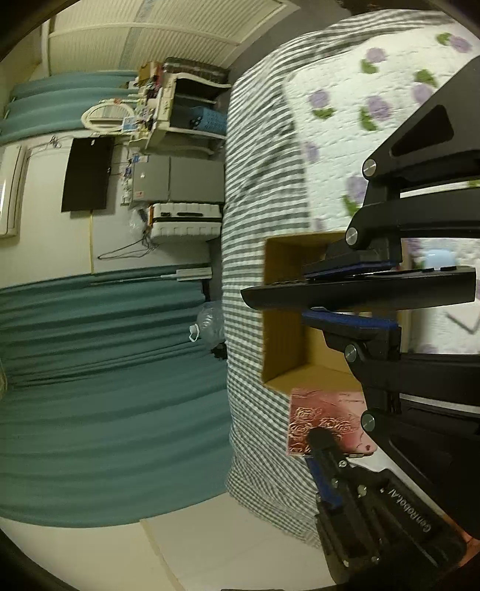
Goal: Organize rigid objects
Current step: 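Carry remote and phone case into the box and open both tools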
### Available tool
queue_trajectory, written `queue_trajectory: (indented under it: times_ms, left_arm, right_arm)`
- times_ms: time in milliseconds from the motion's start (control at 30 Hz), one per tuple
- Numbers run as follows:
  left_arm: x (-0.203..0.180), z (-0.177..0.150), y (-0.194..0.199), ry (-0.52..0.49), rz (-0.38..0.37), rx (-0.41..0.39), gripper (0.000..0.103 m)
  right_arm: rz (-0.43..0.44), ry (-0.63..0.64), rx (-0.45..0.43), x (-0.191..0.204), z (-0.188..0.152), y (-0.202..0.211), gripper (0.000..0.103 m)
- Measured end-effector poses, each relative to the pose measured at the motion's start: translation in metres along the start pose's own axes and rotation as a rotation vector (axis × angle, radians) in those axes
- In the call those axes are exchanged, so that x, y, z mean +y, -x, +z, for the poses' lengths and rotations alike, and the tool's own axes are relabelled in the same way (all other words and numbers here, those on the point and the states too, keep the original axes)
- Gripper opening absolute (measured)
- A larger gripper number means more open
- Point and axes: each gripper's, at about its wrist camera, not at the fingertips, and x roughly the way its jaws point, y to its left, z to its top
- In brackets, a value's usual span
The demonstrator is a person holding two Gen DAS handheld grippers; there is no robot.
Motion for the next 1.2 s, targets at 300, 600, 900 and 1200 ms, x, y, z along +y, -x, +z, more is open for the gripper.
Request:
queue_trajectory:
  times_ms: [300,600,900,1200]
  left_arm:
    - [0.011,-0.013,-0.086,-0.053,0.020,0.081,0.010]
    - [0.011,-0.025,-0.126,-0.044,0.015,0.123,0.010]
    - [0.002,-0.014,-0.070,-0.021,0.039,0.073,0.060]
    - [-0.018,-0.005,0.019,0.036,0.087,0.017,0.065]
  right_arm:
    - [0.023,0.044,0.068,0.013,-0.005,-0.089,0.017]
    - [0.015,0.025,0.143,-0.009,-0.035,-0.141,0.018]
    - [-0.041,-0.019,0.062,-0.023,-0.008,-0.082,0.046]
    - [-0.089,0.033,-0.014,-0.027,0.015,0.035,0.091]
